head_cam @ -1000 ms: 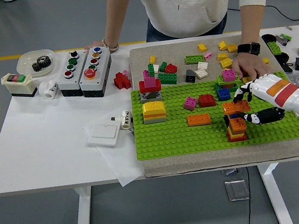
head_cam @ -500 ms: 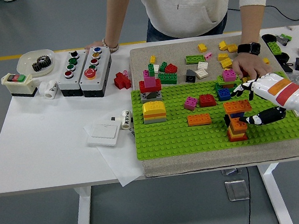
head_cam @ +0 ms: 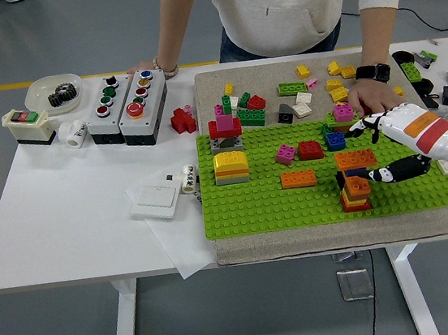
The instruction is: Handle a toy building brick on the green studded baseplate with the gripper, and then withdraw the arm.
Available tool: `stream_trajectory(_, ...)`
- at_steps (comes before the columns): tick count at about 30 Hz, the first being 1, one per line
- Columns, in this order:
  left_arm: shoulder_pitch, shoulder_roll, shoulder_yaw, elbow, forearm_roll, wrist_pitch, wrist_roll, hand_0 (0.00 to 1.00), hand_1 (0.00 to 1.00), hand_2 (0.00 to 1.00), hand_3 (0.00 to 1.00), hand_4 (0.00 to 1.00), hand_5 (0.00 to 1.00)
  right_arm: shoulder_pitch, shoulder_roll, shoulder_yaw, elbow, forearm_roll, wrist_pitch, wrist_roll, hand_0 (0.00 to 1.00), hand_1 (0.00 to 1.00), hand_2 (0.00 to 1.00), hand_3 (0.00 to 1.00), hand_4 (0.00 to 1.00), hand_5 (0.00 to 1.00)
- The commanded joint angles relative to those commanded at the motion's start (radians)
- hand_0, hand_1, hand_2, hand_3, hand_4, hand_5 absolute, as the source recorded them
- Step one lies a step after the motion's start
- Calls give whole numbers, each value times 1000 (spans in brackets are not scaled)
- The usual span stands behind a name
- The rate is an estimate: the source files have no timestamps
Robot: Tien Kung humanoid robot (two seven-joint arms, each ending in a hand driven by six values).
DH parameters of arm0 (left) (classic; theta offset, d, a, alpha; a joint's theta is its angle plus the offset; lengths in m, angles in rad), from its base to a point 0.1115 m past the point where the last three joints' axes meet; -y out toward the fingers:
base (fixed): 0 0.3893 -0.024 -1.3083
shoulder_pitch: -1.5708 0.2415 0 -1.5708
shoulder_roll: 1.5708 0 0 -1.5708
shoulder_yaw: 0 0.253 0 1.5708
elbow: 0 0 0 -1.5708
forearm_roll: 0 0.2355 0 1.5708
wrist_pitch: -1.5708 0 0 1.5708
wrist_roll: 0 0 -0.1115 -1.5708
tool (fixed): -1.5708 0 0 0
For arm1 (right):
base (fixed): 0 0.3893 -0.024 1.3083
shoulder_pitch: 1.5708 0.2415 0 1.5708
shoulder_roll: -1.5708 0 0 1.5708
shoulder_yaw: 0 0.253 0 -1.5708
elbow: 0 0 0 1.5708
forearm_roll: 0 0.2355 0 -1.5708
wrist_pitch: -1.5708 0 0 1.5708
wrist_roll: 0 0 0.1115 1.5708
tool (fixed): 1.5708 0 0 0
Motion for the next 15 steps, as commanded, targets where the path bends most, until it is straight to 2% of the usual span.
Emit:
stream_trajectory(1,0,0,0,0,0,0,0,548,628,693,615,642,746,-4,-1,-1,10,9,-10,2,305,457,653,751,940,370)
stream_trajectory(2,0,0,1,0,0,0,0,548,629,692,614,641,745,-6,-3,-2,17,15,-18,3,409,546,676,743,946,393)
stream_trajectory(4,-1,0,-1,0,3,-1,0,548,629,692,614,641,745,-13,-6,-8,40,28,-46,3,409,546,676,743,946,393)
stream_trajectory(7,-1,0,-1,0,2,0,0,548,629,692,614,641,745,-24,-9,-9,72,34,-61,7,409,546,676,743,946,393)
stream_trajectory(8,-1,0,0,0,1,1,0,545,628,693,613,640,745,-26,-10,-9,78,35,-62,8,555,598,672,589,810,467)
stream_trajectory(15,-1,1,1,0,1,1,1,548,628,692,614,639,744,-33,-15,-15,104,16,-46,11,577,607,661,566,783,494)
